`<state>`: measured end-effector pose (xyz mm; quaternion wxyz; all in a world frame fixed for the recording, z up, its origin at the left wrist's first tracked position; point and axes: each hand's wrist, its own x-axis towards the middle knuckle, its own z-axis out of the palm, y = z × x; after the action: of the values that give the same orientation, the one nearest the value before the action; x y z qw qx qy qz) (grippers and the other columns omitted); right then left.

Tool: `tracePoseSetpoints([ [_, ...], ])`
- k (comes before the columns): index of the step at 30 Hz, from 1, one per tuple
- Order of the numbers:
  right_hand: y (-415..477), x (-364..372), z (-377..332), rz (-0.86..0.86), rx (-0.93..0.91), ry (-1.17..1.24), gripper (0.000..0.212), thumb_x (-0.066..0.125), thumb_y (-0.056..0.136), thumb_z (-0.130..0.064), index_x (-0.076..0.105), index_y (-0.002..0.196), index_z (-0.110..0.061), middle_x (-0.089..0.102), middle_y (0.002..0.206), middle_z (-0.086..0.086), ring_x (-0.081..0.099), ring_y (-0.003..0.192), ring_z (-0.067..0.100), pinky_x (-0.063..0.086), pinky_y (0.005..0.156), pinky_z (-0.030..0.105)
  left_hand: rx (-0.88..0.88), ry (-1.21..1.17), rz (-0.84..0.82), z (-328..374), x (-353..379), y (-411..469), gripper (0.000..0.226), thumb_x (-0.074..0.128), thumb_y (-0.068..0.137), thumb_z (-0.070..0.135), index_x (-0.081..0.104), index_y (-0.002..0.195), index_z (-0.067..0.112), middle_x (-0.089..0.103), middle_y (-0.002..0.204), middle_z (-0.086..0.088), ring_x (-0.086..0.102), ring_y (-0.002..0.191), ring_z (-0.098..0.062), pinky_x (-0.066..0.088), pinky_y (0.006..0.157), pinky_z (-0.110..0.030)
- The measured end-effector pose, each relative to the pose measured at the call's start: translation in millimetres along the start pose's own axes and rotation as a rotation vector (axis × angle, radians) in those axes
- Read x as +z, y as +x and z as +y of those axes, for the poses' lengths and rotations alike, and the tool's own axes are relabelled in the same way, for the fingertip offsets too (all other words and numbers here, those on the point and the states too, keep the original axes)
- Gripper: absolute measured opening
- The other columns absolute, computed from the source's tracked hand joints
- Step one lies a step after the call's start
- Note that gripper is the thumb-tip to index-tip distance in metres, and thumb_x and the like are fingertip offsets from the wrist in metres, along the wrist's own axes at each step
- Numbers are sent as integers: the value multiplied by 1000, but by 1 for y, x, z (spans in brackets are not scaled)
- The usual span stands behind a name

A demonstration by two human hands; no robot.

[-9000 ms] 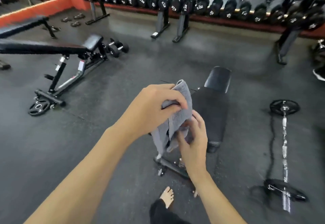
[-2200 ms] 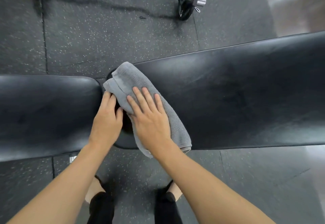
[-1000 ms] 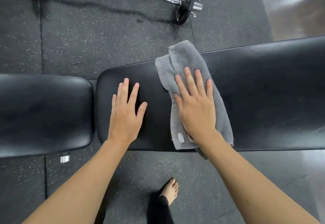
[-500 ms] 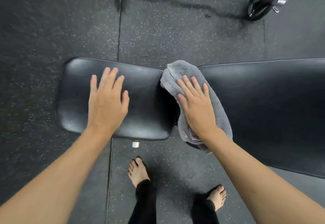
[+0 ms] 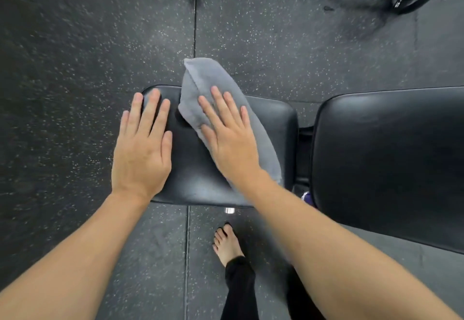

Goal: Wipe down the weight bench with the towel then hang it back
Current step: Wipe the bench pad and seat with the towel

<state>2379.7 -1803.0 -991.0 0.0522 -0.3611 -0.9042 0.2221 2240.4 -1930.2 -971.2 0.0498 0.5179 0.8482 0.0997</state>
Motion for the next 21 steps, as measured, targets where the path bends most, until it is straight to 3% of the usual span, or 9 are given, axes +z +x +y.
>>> tracePoseSetpoints([
  [4,35,-21,42,-6,251,44,50,28,111,-34,27,160,-25,19,170,2,12,158,24,13,125,48,6,-13,25,-1,3,-1,54,32,107,23,31,159,10,23,170,-8,16,158,-34,21,125,-54],
  [9,-29,-7,22,2,281,61,53,28,109,-34,21,161,-25,12,171,2,7,158,26,11,127,50,-7,-25,32,1,3,-1,53,34,106,22,32,159,11,24,170,-6,16,158,-32,19,126,-52],
  [13,-93,23,-42,-67,30,78,55,36,106,-35,28,159,-25,18,170,0,10,158,26,12,126,48,-2,-62,6,0,1,1,54,35,106,23,33,158,7,26,169,-10,15,158,-35,20,126,-54],
  [16,-115,29,-43,-75,-153,1,53,40,106,-38,34,158,-27,26,168,-3,21,156,23,25,124,46,49,-40,-2,-2,-1,0,56,38,105,24,33,156,1,27,167,-17,17,156,-41,25,122,-60],
  [18,-115,21,-13,-61,-159,-33,53,42,105,-39,35,157,-29,28,167,-4,24,155,21,24,124,43,59,-55,12,-3,1,1,54,39,105,22,35,156,2,28,167,-16,17,156,-40,25,122,-59],
  [21,-107,4,38,-50,-3,-40,53,36,107,-40,31,158,-31,23,169,-3,18,157,21,19,126,44,-3,-131,54,-4,3,1,51,38,105,18,39,155,7,30,167,-9,18,157,-34,27,123,-54],
])
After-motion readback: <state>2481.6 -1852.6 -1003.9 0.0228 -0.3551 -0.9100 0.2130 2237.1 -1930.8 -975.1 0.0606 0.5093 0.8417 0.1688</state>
